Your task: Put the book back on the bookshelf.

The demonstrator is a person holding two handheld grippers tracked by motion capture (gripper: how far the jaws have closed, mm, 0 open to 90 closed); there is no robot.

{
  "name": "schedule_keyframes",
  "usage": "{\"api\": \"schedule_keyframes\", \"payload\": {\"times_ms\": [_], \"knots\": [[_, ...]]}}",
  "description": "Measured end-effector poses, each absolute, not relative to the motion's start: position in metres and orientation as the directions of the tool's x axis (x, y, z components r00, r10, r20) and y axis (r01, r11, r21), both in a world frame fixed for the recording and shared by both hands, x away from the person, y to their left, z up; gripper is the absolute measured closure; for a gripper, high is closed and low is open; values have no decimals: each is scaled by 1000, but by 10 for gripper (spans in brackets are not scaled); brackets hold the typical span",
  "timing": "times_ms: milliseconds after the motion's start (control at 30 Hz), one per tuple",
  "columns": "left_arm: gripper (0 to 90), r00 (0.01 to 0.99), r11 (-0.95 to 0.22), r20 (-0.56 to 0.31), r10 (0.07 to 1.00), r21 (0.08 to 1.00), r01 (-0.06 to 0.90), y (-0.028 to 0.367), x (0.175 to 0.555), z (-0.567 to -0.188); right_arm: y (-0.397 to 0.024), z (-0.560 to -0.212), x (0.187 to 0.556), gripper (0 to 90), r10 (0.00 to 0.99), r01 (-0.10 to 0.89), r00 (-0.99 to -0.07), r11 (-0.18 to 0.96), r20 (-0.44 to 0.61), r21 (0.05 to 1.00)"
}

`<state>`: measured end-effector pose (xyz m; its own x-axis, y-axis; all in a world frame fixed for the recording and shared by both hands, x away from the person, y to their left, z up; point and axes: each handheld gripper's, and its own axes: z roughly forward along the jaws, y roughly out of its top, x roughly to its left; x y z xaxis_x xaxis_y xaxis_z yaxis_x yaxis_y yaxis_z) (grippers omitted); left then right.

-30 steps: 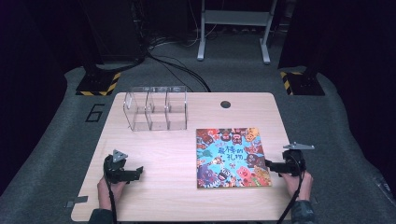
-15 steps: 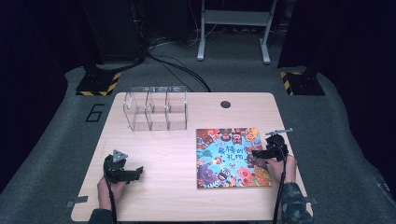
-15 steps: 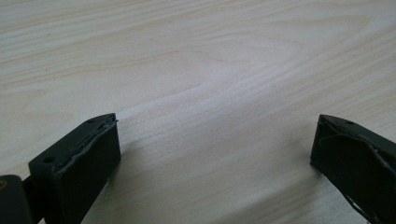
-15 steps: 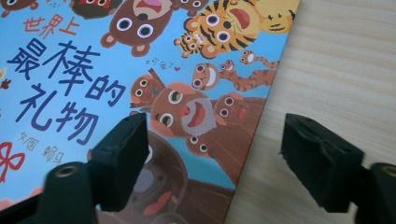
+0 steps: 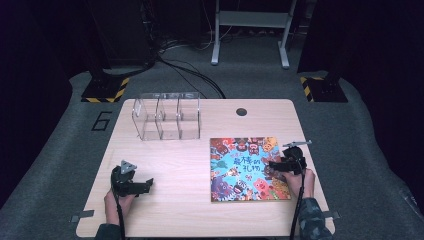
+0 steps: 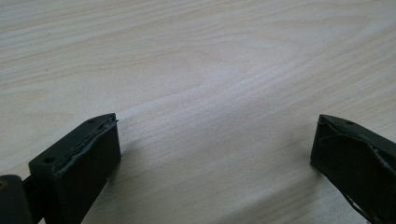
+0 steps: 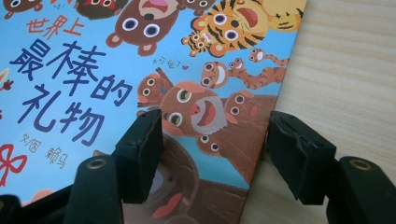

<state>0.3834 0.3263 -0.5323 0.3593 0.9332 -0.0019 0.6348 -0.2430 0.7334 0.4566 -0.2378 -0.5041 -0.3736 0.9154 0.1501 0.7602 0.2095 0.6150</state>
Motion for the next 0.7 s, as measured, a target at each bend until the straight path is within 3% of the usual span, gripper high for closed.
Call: {"api": "schedule_keyframes", "payload": {"times_ms": [700], "knots": [[14,364,-249,-3,931,725,643,327,383,-531,-219,-509,429,371,886,724,-438,248,151,644]]}}
